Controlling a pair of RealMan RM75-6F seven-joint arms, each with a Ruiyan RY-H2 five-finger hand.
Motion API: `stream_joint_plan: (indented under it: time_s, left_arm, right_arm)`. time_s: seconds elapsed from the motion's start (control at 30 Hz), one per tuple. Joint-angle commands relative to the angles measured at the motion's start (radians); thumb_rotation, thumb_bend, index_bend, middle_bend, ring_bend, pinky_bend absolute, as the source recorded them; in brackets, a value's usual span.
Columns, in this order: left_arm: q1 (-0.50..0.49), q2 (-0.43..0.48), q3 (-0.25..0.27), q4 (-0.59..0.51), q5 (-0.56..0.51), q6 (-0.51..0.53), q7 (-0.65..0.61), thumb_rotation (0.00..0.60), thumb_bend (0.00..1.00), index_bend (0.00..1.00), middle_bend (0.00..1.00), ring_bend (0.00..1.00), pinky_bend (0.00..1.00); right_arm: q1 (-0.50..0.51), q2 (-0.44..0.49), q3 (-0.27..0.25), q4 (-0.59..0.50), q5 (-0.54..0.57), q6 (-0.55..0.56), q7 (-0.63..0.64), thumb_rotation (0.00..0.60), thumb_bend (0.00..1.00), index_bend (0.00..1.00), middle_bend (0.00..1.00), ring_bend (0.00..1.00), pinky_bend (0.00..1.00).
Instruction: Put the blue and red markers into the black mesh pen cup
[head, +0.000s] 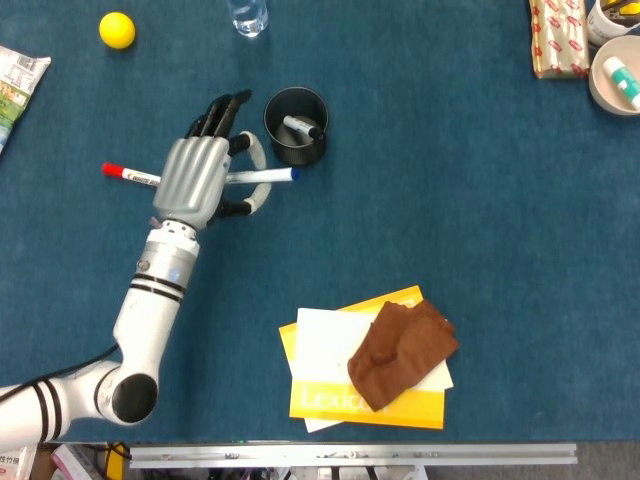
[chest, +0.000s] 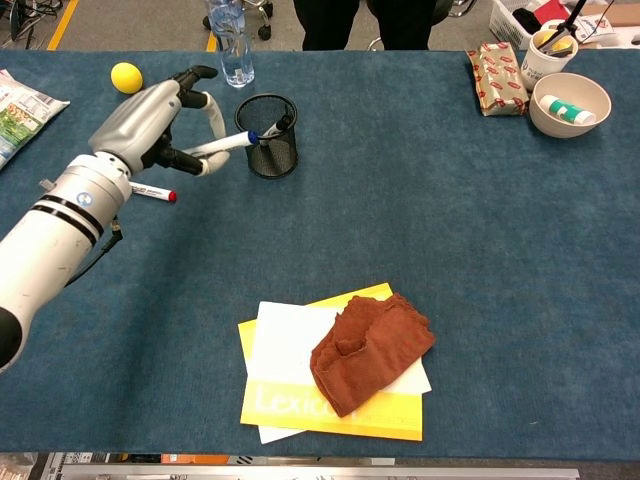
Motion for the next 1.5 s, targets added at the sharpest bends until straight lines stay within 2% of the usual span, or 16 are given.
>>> stream_joint_plan:
  time_s: [0.03,0.4,0.67,1.03,1.5]
  left_arm:
    - [-0.024,-0.009,-0.024,0.022,-0.009,-0.033,-0.061,0.600,0.32,0.63,0.07,0.02,0.15]
    - [-0.072,-0.022,-0.048,0.063,0.021,-0.093,-0.227,0.600,0.33,0.63,0.07,0.02,0.15]
    - [-0.111,-0.044,-0.056,0.107,0.031,-0.109,-0.258,0.600,0.33,0.63,0.07,0.02,0.15]
    - [-0.162,-0.074,-0.077,0.191,0.073,-0.123,-0.376,0.600,0.33,0.63,0.07,0.02,0.15]
    - [-0.207,-0.114,-0.070,0.299,0.135,-0.134,-0.554,0.600,0.33,0.64,0.07,0.02,0.15]
  right_arm:
    - [0.000,-0.001,0.000,0.002,0.001,-0.001,0.002,0.600,0.00,0.28,0.28,0.29,0.43]
    - [0.002,-0.007,-0.003,0.013,0.003,-0.009,0.010,0.600,0.00,0.28,0.28,0.29,0.43]
    - [0.003,-0.009,-0.005,0.015,0.005,-0.015,0.010,0.600,0.00,0.28,0.28,0.29,0.43]
    - [0.004,-0.012,-0.010,0.013,0.004,-0.022,0.011,0.600,0.00,0.28,0.28,0.29,0.43]
    - [0.004,-0.018,-0.015,0.016,0.009,-0.032,0.014,0.600,0.00,0.28,0.28,0.29,0.43]
